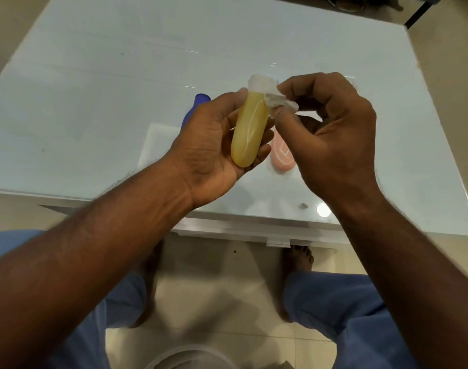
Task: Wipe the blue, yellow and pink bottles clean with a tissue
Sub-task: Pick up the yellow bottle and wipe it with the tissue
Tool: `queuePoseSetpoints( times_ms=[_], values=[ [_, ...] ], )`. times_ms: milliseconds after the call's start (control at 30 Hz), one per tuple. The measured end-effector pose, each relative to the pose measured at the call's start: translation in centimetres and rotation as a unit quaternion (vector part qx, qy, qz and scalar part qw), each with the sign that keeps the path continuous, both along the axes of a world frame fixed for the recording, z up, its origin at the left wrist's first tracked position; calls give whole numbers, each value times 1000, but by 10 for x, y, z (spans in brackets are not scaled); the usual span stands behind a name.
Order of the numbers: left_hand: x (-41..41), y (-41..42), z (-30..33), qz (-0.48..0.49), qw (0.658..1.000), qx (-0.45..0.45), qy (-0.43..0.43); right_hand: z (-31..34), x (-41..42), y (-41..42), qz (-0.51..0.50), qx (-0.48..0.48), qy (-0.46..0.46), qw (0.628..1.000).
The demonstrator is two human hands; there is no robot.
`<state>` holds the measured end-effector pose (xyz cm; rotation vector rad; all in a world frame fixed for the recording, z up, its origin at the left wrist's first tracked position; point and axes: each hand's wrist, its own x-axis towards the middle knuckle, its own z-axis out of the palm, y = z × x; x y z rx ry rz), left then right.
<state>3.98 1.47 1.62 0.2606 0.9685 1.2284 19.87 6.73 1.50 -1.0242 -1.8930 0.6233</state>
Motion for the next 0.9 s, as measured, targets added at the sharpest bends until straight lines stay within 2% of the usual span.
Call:
queuePoseSetpoints(
  times_ms=[200,300,400,533,600,667,767,900],
  values=[
    [1,2,-1,31,999,13,-31,-2,-4,-10,72,7,-2,997],
    [0,1,2,24,999,27,-12,-3,-9,-18,129,6,-6,992],
    [-2,2,4,5,999,22,-28,-8,-13,-24,174,14,-54,983],
    [-3,4,2,-8,999,19,-38,-7,-10,-21,198,-16,-98,975],
    [0,3,-1,-9,999,16,-34,-2,-5,-18,217,-42,-80,972],
    [0,4,-2,-4,999,19,-51,4,0,-14,178,-52,-35,982],
    [-1,5,-2,-15,998,17,-60,8,8,-3,60,-30,20,998],
    [2,0,-3,-39,999,5,-7,7,9,4,10,17,-6,1000]
  ],
)
